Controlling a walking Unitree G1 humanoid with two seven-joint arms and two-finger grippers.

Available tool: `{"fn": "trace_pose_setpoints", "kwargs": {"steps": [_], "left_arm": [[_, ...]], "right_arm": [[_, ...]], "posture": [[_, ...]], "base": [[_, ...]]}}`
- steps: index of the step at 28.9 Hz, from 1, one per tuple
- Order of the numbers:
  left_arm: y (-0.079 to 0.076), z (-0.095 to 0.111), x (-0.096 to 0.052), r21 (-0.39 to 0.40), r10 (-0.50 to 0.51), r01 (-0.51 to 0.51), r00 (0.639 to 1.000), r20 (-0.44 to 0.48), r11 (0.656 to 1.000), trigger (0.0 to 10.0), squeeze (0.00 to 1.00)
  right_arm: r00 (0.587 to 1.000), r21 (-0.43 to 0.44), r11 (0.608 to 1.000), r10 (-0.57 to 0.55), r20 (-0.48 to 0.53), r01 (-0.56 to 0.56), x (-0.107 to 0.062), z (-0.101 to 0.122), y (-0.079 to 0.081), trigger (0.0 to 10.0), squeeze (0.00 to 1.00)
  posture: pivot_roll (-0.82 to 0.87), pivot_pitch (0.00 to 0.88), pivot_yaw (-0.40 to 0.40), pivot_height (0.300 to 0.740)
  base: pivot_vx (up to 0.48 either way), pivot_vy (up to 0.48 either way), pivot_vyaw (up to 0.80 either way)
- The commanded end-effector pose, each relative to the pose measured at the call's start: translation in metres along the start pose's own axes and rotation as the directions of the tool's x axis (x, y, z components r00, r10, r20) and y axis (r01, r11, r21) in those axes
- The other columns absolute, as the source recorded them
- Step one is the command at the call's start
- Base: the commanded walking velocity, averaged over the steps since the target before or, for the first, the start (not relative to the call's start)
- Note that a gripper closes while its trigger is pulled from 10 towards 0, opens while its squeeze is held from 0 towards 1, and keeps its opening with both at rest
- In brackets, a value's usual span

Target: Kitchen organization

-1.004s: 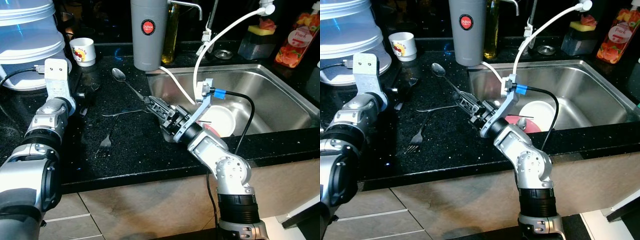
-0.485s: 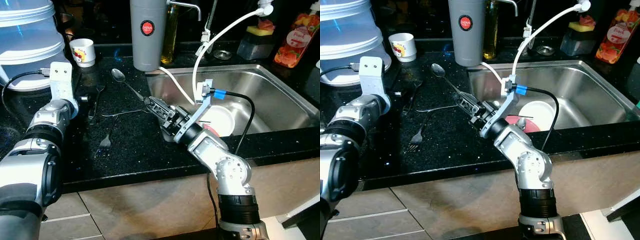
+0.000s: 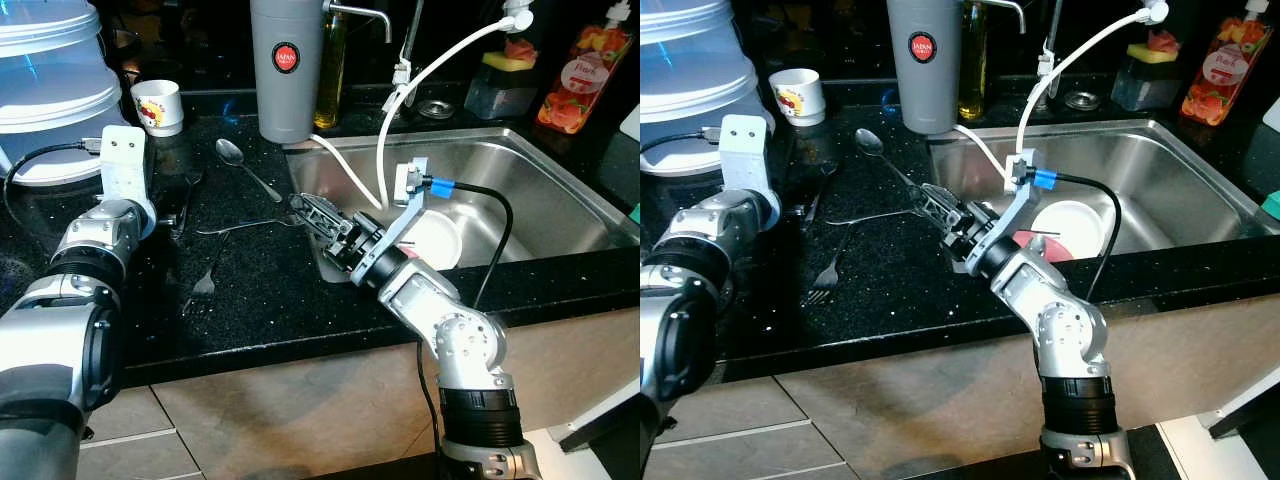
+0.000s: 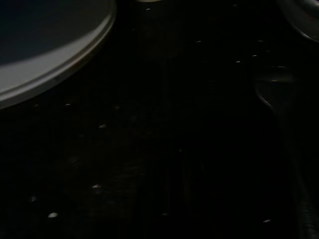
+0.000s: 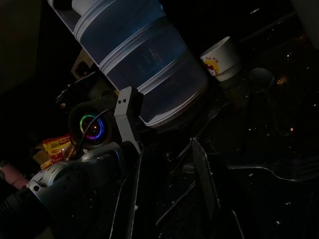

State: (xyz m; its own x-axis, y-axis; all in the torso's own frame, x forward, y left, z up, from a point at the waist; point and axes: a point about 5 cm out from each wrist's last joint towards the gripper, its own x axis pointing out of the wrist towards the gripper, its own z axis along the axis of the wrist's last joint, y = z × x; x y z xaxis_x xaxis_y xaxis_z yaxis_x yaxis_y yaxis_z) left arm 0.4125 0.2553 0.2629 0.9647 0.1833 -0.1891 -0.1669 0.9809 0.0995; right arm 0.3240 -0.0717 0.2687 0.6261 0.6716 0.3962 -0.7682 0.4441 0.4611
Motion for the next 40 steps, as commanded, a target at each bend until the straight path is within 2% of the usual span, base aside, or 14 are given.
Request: {"fn": "trace_pose_setpoints", "kwargs": {"steps": [1, 11, 13, 15, 18, 20, 21, 25, 32, 33, 35, 36, 37, 40], "left_arm": [[0.011, -0.014, -0.001, 0.020, 0.042, -0.041, 0.996, -0.079, 0.999, 0.0, 0.00], [0.015, 0.001, -0.002, 0.034, 0.056, -0.056, 0.998, -0.019, 0.998, 0.0, 0.00], [0.011, 0.009, -0.002, 0.027, 0.026, -0.027, 0.999, 0.021, 0.999, 0.0, 0.00], [0.002, 0.020, -0.003, -0.018, -0.044, 0.045, 0.997, 0.071, 0.999, 0.0, 0.00], [-0.009, 0.031, -0.004, -0.003, -0.127, 0.128, 0.983, 0.135, 0.992, 0.0, 0.00], [-0.019, 0.042, -0.006, -0.004, -0.201, 0.205, 0.960, 0.195, 0.979, 0.0, 0.00], [-0.019, 0.042, -0.006, -0.004, -0.201, 0.205, 0.960, 0.195, 0.979, 0.0, 0.00], [-0.030, 0.063, -0.012, -0.015, -0.262, 0.281, 0.911, 0.320, 0.960, 0.0, 0.00], [-0.035, 0.071, -0.018, -0.010, -0.316, 0.349, 0.859, 0.402, 0.937, 0.0, 0.00], [-0.036, 0.068, -0.017, 0.001, -0.321, 0.348, 0.862, 0.391, 0.937, 0.0, 0.00], [-0.029, 0.056, -0.013, 0.015, -0.265, 0.278, 0.898, 0.352, 0.961, 0.0, 0.00], [-0.029, 0.056, -0.013, 0.015, -0.265, 0.278, 0.898, 0.352, 0.961, 0.0, 0.00], [-0.020, 0.042, -0.009, 0.010, -0.200, 0.207, 0.931, 0.306, 0.978, 0.0, 0.00], [-0.014, 0.026, -0.004, -0.006, -0.146, 0.152, 0.959, 0.245, 0.988, 0.0, 0.00]], "right_arm": [[1.000, 0.006, 1.000, 0.019, -0.004, -0.018, 0.001, 0.001, 0.002, 10.0, 0.00], [1.000, 0.012, 1.000, 0.019, 0.004, -0.019, 0.002, 0.003, 0.002, 10.0, 0.00], [1.000, 0.015, 1.000, 0.017, 0.009, -0.018, 0.002, 0.004, 0.002, 10.0, 0.00], [1.000, 0.016, 1.000, 0.015, 0.014, -0.015, 0.002, 0.005, 0.001, 10.0, 0.00], [1.000, 0.017, 1.000, 0.014, 0.017, -0.015, 0.002, 0.005, 0.001, 10.0, 0.00], [1.000, 0.019, 1.000, 0.016, 0.023, -0.017, 0.002, 0.006, 0.001, 10.0, 0.00], [1.000, 0.019, 1.000, 0.016, 0.023, -0.017, 0.002, 0.006, 0.001, 10.0, 0.00], [0.999, 0.022, 0.999, 0.026, 0.028, -0.027, 0.003, 0.008, 0.003, 10.0, 0.00], [0.999, 0.022, 0.999, 0.038, 0.033, -0.038, 0.005, 0.009, 0.003, 10.0, 0.00], [0.999, 0.023, 0.999, 0.039, 0.034, -0.039, 0.005, 0.010, 0.003, 10.0, 0.00], [0.999, 0.022, 0.999, 0.041, 0.034, -0.042, 0.006, 0.010, 0.003, 10.0, 0.00], [0.999, 0.022, 0.999, 0.041, 0.034, -0.042, 0.006, 0.010, 0.003, 10.0, 0.00], [0.998, 0.022, 0.999, 0.044, 0.034, -0.045, 0.007, 0.010, 0.003, 10.0, 0.00], [0.998, 0.020, 0.999, 0.046, 0.033, -0.047, 0.007, 0.010, 0.003, 10.0, 0.00]], "posture": [[0.04, 0.163, 0.017, 0.740], [0.04, 0.157, 0.016, 0.740], [0.04, 0.157, 0.016, 0.740], [0.04, 0.152, 0.015, 0.740], [0.04, 0.148, 0.015, 0.740], [0.04, 0.140, 0.014, 0.740], [0.04, 0.140, 0.014, 0.740], [0.04, 0.126, 0.011, 0.740], [0.04, 0.111, 0.009, 0.740], [0.04, 0.100, 0.006, 0.740], [0.04, 0.096, 0.003, 0.740], [0.04, 0.096, 0.003, 0.740], [0.04, 0.088, 0.000, 0.740], [0.04, 0.088, 0.002, 0.740]], "base": [[0.000, 0.000, 0.00], [0.000, 0.000, 0.00], [0.000, 0.000, 0.00], [0.000, 0.000, 0.00], [0.000, 0.000, 0.00], [0.000, 0.000, 0.00], [0.000, 0.000, 0.00], [0.000, 0.000, 0.00], [0.000, 0.000, 0.00], [0.000, 0.000, 0.00], [0.000, 0.000, 0.00], [0.000, 0.000, 0.00], [0.000, 0.000, 0.00], [0.000, 0.000, 0.00]]}}
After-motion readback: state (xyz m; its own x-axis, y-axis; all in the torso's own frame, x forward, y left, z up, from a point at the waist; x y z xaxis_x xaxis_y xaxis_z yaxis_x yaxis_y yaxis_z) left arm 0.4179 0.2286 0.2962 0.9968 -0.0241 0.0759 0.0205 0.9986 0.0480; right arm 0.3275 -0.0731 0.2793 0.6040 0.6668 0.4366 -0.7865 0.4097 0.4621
